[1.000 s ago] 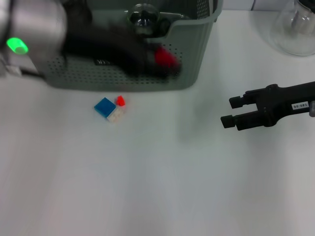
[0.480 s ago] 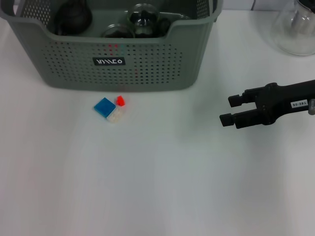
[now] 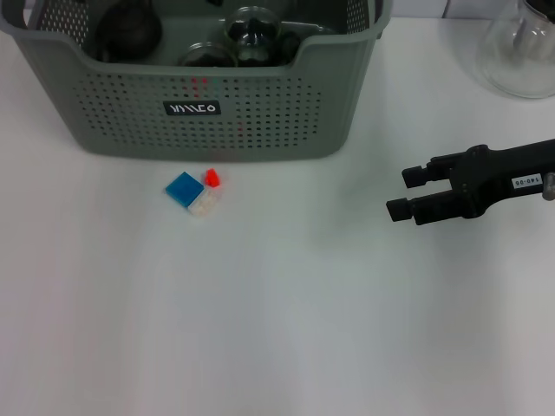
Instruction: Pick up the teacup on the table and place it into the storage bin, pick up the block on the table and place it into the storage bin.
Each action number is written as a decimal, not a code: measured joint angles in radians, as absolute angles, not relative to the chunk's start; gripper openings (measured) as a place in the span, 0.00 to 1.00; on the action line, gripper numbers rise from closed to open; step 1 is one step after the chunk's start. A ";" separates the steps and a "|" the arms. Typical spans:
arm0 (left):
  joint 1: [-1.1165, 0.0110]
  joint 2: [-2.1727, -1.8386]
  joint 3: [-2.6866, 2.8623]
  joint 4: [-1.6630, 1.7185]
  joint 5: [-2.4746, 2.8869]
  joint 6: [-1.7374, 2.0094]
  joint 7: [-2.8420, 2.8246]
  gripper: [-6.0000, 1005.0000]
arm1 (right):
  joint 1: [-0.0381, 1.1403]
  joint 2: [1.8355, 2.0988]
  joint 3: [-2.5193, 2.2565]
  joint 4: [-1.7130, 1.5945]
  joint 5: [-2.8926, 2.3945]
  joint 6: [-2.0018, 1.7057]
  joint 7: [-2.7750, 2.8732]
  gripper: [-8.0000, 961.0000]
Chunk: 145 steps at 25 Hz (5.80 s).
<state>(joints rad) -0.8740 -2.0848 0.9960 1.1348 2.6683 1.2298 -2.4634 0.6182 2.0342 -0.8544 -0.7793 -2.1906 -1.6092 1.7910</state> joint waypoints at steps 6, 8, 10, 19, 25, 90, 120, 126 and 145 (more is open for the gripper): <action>-0.867 -2.086 0.995 1.148 2.671 1.241 -2.471 0.71 | 0.617 2.034 -0.854 -0.779 -2.191 -1.609 1.791 0.83; -0.867 -2.086 0.995 1.151 2.671 1.243 -2.473 0.72 | 0.617 2.034 -0.854 -0.779 -2.191 -1.612 1.791 0.83; -0.866 -2.082 0.992 1.165 2.662 1.259 -2.479 0.75 | 0.617 2.034 -0.854 -0.779 -2.190 -1.613 1.789 0.83; -0.701 -2.097 0.835 1.554 2.214 1.531 -2.274 0.80 | 0.617 2.034 -0.854 -0.779 -2.189 -1.611 1.771 0.83; -0.542 -2.096 0.802 1.658 1.881 1.760 -2.034 0.80 | 0.613 2.034 -0.854 -0.780 -2.185 -1.609 1.771 0.83; -0.904 -2.164 1.782 0.968 2.858 1.381 -1.745 0.73 | 0.625 2.080 -0.818 -0.713 -2.183 -1.523 1.797 0.83; -0.921 -2.163 1.784 0.916 2.858 1.345 -1.739 0.49 | 0.625 2.082 -0.818 -0.713 -2.183 -1.523 1.795 0.83; -0.920 -2.163 1.779 0.930 2.858 1.362 -1.745 0.46 | 0.623 2.081 -0.818 -0.713 -2.183 -1.522 1.793 0.83; -0.686 -2.168 0.875 1.375 2.216 1.964 -1.861 0.41 | 0.617 2.058 -0.818 -0.719 -2.185 -1.539 1.772 0.83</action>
